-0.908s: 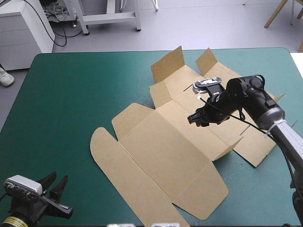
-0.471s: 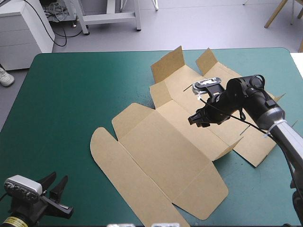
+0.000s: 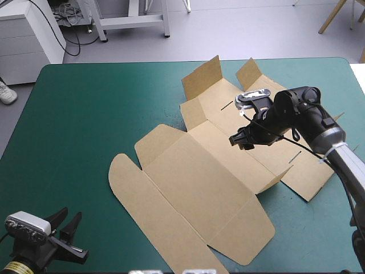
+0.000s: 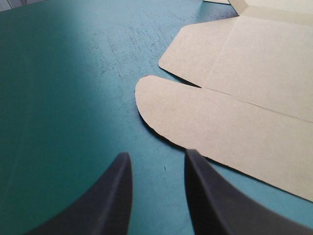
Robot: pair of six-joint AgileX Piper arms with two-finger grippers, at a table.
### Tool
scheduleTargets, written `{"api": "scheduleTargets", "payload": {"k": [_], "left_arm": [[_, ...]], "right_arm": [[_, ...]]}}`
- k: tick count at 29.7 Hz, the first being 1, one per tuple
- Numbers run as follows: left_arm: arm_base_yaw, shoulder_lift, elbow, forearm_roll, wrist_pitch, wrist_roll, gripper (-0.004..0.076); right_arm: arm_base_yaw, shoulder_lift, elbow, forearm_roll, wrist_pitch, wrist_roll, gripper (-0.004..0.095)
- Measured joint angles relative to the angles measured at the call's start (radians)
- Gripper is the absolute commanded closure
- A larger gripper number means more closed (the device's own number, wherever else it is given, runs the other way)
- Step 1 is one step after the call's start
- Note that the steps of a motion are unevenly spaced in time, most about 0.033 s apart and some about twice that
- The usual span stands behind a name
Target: Fold the box
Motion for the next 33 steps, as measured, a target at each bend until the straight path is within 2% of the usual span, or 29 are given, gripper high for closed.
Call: {"api": "scheduleTargets", "payload": {"k": [3,11,27,33], "left_arm": [[0.000,0.000,0.000,0.000,0.000,0.000,0.0472],[0.000,0.000,0.000,0.000,0.000,0.000,0.0472],[0.000,0.000,0.000,0.000,0.000,0.000,0.0472],[0.000,0.000,0.000,0.000,0.000,0.000,0.0472]], "right_arm": [[0.000,-0.001,-0.061,-0.024,0.046,0.026,0.0212],[0.000,-0.067,-0.183,-0.017,0.067,0.121,0.0213],[0.000,-0.354,-0.190,-0.017,0.088,0.398,0.0216],[0.000,-0.436,-0.098,0.001,0.088,0.490,0.0237]]}}
